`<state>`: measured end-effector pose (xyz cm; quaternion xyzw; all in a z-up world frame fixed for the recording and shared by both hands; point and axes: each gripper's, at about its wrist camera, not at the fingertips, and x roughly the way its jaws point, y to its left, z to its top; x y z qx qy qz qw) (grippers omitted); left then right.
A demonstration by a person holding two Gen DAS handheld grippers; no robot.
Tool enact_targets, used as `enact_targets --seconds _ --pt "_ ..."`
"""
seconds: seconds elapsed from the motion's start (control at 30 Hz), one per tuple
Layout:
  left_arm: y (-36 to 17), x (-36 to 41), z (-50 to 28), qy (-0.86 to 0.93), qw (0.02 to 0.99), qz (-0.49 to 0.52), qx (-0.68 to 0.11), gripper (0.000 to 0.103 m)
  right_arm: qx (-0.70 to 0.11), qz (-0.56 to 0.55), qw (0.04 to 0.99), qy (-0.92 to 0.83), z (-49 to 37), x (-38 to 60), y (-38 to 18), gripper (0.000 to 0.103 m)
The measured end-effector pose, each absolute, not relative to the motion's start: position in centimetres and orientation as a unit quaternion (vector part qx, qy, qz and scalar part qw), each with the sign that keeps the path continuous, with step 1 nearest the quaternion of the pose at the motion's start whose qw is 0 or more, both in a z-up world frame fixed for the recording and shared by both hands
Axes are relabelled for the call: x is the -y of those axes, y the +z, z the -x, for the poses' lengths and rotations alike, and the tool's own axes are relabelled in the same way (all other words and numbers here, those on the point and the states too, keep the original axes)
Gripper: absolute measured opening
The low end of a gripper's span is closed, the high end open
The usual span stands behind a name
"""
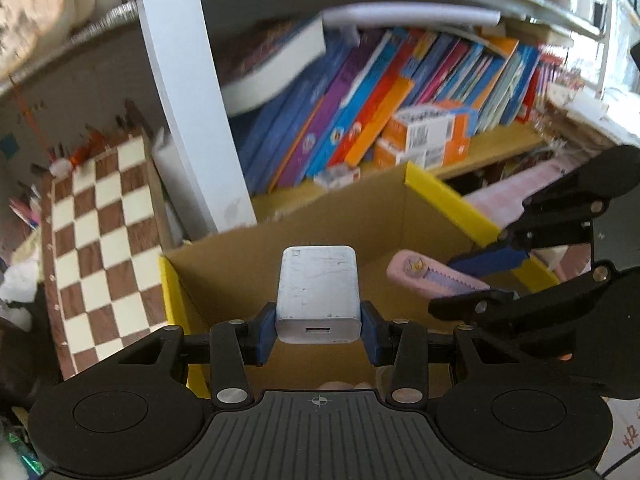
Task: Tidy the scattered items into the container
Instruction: 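Carry the white charger and pink item over the yellow box with both tools, then open the left gripper to drop the charger while the right gripper releases the pink item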
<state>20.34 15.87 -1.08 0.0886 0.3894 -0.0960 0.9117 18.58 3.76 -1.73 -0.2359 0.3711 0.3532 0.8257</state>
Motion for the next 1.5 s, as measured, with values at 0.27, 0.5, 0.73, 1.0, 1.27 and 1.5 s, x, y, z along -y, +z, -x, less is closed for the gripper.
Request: enact_targets --seconds 0.27,0.5,0.73,1.0,1.27,1.5 --pt "-3.2 -16.2 -22.4 -0.091 0.888 -0.100 -0.439 0.041 -0.389 0.270 0.806 0.354 -21.4 -5.3 -3.5 0.023" --pt "-4.5 -16.2 -22.9 -0.087 0.875 -0.106 -0.464 0.041 -0.402 0.297 0.791 0.352 -22.8 -6.3 -5.4 0.023" --pt "-4.7 -16.1 -23.3 -0.085 0.870 -0.108 -0.473 0.041 -0.411 0.315 0.781 0.350 -23.5 -6.9 -6.7 0.023" --pt "-4.9 -16.1 -23.6 -0.083 0.864 -0.110 -0.484 0.042 -0.416 0.322 0.772 0.357 -23.8 -7.3 -7.1 0.023" --pt "-5.1 -16.0 -23.5 -0.080 0.863 -0.115 -0.486 0.042 -0.420 0.326 0.764 0.366 -23.9 -7.6 -7.4 0.023" --pt "-5.1 -15.8 -23.6 -0.078 0.865 -0.119 -0.481 0.044 -0.421 0.322 0.764 0.366 -24.0 -7.5 -7.4 0.023"
